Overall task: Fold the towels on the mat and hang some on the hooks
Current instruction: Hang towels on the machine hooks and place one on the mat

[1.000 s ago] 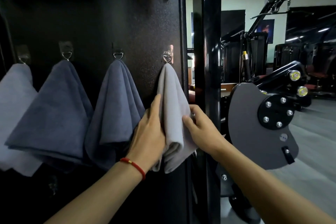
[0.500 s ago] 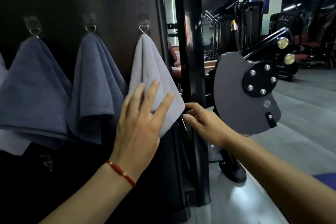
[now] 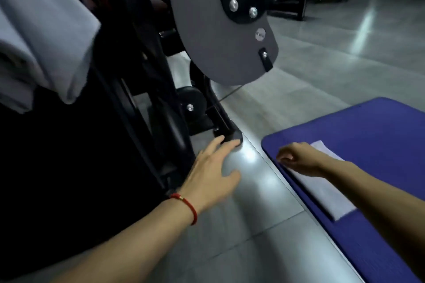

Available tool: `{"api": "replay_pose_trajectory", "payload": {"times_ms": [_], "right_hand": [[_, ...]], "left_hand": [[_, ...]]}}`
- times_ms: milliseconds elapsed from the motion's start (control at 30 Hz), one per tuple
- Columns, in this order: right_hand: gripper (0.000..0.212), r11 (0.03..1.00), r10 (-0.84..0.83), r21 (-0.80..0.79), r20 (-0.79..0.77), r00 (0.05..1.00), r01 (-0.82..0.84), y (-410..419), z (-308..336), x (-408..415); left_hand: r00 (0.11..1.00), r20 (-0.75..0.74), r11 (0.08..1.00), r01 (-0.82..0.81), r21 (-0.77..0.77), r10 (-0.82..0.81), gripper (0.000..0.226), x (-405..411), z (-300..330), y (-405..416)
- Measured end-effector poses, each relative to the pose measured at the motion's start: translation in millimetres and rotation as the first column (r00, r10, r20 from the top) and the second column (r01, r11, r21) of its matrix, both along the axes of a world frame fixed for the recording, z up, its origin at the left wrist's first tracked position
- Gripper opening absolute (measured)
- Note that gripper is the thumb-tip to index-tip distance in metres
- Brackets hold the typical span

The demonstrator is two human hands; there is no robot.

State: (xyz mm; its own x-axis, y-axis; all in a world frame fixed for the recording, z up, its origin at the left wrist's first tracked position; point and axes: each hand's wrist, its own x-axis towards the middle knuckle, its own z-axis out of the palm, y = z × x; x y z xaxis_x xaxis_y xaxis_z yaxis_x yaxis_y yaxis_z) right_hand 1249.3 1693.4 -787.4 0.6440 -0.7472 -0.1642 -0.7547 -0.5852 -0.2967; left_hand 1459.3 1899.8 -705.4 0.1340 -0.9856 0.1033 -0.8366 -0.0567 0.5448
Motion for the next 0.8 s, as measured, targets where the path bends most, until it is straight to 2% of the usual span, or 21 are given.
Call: {"api": "replay_pose_trajectory", "payload": {"times_ms": [100, 267, 367, 433, 500, 633, 733, 800], "right_hand": [[0.026, 0.986, -0.165, 0.013, -0.062, 0.984, 0.166, -39.9, -49.5, -38.4], [0.051, 0.966, -0.256, 0.005, -0.147, 0.955, 0.259, -88.6, -115.7, -52.4], [0.056, 0.982, -0.187, -0.018, -0.169, 0.968, 0.187, -108.2, -135.9, -33.8], [0.057, 0.996, -0.090, -0.002, -0.289, 0.953, 0.093, -118.4, -146.1, -19.5], [0.055, 0.999, -0.023, 0.036, -0.382, 0.924, 0.040, -125.0, -149.7, -8.4], [0.051, 0.998, 0.028, -0.040, -0.463, 0.886, -0.053, -141.4, -151.2, -5.0], [0.031, 0.984, 0.094, -0.104, -0.402, 0.911, -0.147, -145.8, -147.4, -15.3], [0.015, 0.980, 0.117, -0.132, -0.219, 0.969, -0.148, -137.0, -137.4, -26.9]], "left_hand": [[0.990, -0.140, 0.999, -0.006, 0.040, 0.012, 0.063, -6.7, -24.7, -37.0], [0.979, -0.182, 0.991, -0.077, 0.108, 0.096, 0.060, -7.0, -60.0, -87.7], [0.976, -0.186, 0.981, -0.082, 0.175, 0.115, 0.078, -2.8, -80.5, -99.9], [0.974, -0.178, 0.975, -0.107, 0.193, 0.142, 0.089, 6.5, -89.0, -101.2], [0.972, -0.156, 0.969, -0.139, 0.206, 0.173, 0.092, 19.9, -94.9, -97.8], [0.960, -0.159, 0.957, -0.196, 0.213, 0.231, 0.092, 42.9, -106.6, -88.1], [0.961, -0.169, 0.957, -0.179, 0.227, 0.220, 0.091, 42.8, -110.9, -79.5], [0.961, -0.192, 0.961, -0.150, 0.232, 0.197, 0.089, 38.8, -111.6, -72.3]]}}
